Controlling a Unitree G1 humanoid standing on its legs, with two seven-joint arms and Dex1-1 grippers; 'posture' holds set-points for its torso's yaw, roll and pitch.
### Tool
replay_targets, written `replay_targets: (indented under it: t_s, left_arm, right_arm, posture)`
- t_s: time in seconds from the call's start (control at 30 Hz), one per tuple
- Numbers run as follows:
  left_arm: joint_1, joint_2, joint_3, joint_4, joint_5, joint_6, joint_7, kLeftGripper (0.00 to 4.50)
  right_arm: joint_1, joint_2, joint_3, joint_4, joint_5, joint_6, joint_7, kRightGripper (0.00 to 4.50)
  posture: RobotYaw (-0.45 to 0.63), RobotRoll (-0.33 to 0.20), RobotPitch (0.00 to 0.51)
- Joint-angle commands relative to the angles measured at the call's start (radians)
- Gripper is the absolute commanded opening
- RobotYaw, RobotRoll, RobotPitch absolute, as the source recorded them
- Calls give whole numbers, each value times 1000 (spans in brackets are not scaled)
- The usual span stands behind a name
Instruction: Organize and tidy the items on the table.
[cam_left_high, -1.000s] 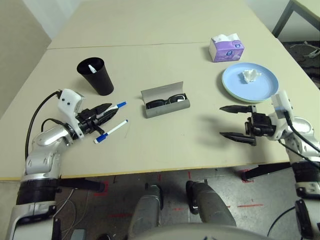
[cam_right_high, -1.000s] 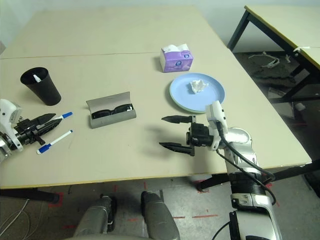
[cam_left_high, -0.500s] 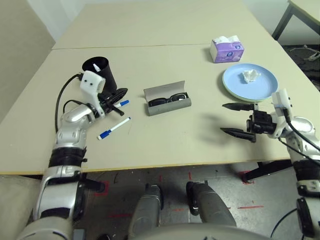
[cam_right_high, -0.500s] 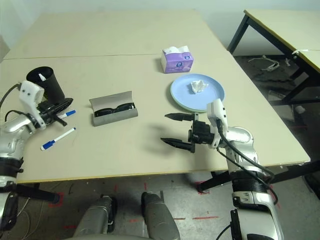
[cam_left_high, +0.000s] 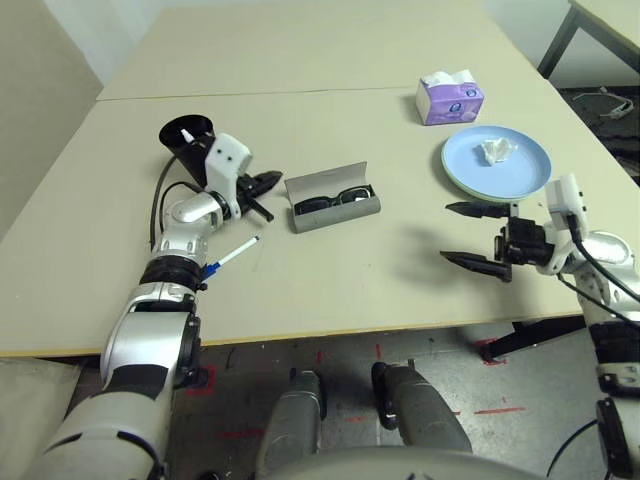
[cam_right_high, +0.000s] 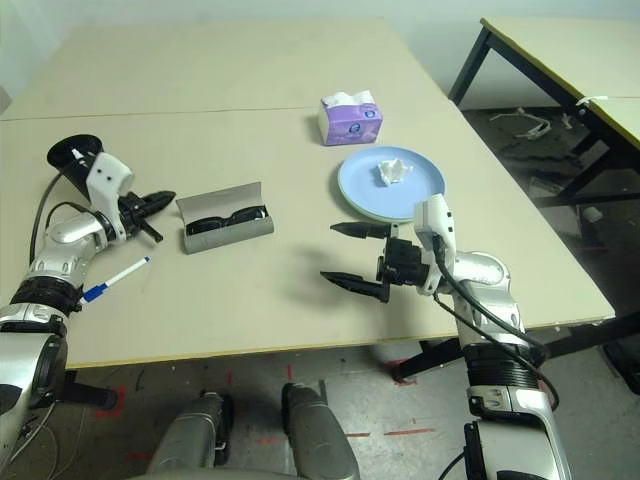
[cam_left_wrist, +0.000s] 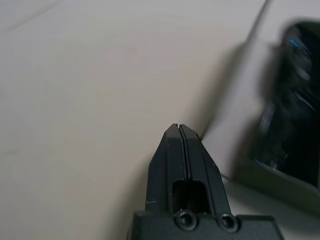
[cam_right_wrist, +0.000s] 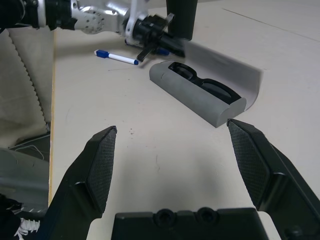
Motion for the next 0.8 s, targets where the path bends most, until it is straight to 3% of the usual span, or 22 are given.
replay_targets:
  t_s: [0.03, 0.2, 0.33, 0.57, 0.8]
  left_arm:
    - [70, 8, -53, -67, 13, -40, -132, 26]
    - [187, 62, -98, -230, -3, -64, -288, 26]
    - [232, 89, -77, -325, -36, -17, -304, 26]
    - [196, 80, 28, -415, -155, 89, -235, 26]
    - [113, 103, 192, -608, -362, 318, -148, 26]
  right_arm:
    - [9, -6, 6, -15, 8, 7, -6, 4500]
    - [3, -2, 10, -6, 5, 7, -14, 4500]
    - [6, 1, 15, -7, 5, 9, -14, 4500]
    - [8, 9, 30, -3, 0, 5, -9, 4500]
    - [23, 11, 42, -12, -2, 2, -5, 4500]
  posture:
    - [-187, 0, 158]
    - [-177, 0, 160]
    - [-173, 0, 161]
    - [-157, 0, 163]
    - [-155, 0, 169]
